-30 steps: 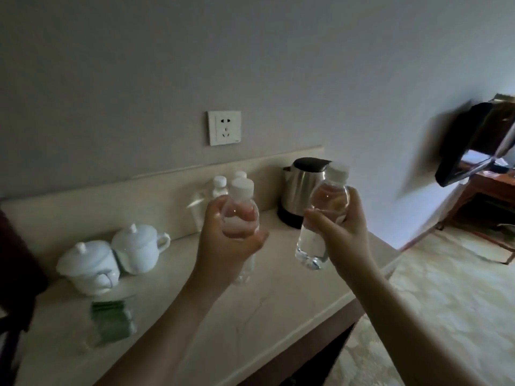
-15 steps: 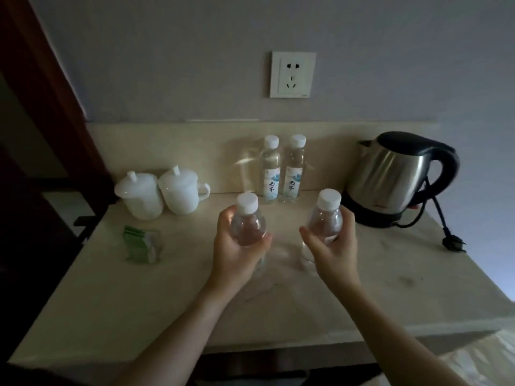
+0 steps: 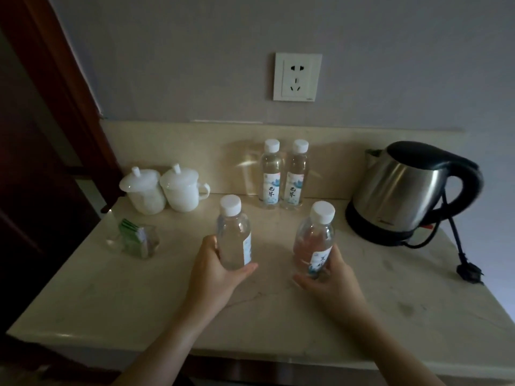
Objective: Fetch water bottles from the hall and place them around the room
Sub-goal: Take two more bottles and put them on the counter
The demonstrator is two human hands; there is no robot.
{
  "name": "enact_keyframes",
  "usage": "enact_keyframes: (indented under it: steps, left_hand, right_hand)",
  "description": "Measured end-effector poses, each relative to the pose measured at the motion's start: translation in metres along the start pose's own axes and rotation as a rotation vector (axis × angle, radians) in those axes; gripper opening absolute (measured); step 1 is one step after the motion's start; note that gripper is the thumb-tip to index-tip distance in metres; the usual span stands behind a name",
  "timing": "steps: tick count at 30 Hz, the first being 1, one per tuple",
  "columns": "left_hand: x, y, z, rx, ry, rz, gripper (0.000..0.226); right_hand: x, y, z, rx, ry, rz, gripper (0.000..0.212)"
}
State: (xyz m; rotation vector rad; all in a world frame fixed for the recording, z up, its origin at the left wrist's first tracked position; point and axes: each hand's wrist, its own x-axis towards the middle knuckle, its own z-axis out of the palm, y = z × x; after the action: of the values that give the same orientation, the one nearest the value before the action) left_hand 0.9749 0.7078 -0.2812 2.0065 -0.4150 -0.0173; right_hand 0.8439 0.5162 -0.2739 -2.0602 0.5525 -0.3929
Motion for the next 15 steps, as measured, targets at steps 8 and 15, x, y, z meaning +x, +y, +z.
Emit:
enact_keyframes:
  steps: [8, 15]
  left_hand:
    - [0.065, -0.019, 0.014, -0.143, -0.006, -0.046, 0.054]
    - [0.116, -0.013, 0.043, -0.206, -0.004, -0.004, 0.053]
  right_hand:
    - [0.062, 0.008, -0.006, -0.034, 0.271, 0.086, 0.063]
    - [0.115, 0.014, -0.008, 0.011, 0.413, 0.097, 0.051]
